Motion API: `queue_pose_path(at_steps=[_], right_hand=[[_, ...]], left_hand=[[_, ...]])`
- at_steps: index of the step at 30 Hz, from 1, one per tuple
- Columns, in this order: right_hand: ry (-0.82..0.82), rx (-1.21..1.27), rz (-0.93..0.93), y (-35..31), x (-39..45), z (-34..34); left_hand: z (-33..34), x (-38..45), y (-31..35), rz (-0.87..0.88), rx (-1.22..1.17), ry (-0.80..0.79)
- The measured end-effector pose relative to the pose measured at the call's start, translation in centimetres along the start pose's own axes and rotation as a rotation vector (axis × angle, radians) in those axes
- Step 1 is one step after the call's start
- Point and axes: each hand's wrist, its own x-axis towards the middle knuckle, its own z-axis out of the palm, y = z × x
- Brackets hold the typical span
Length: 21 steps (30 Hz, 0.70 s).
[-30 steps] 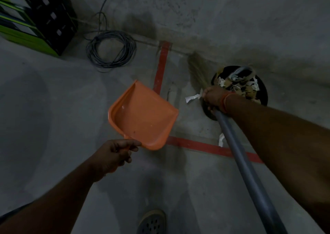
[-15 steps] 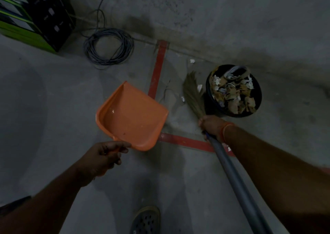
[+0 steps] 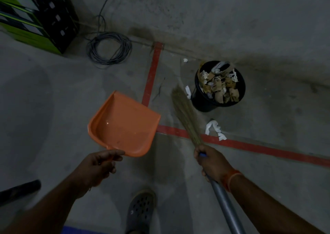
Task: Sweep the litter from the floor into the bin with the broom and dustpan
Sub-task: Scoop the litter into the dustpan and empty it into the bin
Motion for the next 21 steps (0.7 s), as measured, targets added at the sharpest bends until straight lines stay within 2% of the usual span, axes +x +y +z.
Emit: queue_pose_path(at_steps=[4,10,14,18,21], right_hand=[[0.014,-0.071,-0.138,-4.0,4.2,2.4],[-0.064,-0.178,-0.143,-9.4,10.0,6.3],[-0.102,-0.256,-0.063,-6.2,11.2,7.2],[0.007,-0.038,0.013,0.3,8.6,6.0],[0.001,-0.04,0.047,3.5,4.3,4.4]], left_hand=[[-0.9,0.6,0.6,0.003,0.037,0.003],[-2.8,1.9,1.1,0.028,0.093,-0.007],[-3.0,1.9,1.1,0.043,0.127,-0.027],[-2.1,0.9,0.4,0.05,0.108,-0.051],[-0.6,-0.1,-0.5,0.062,0.077,-0.078]])
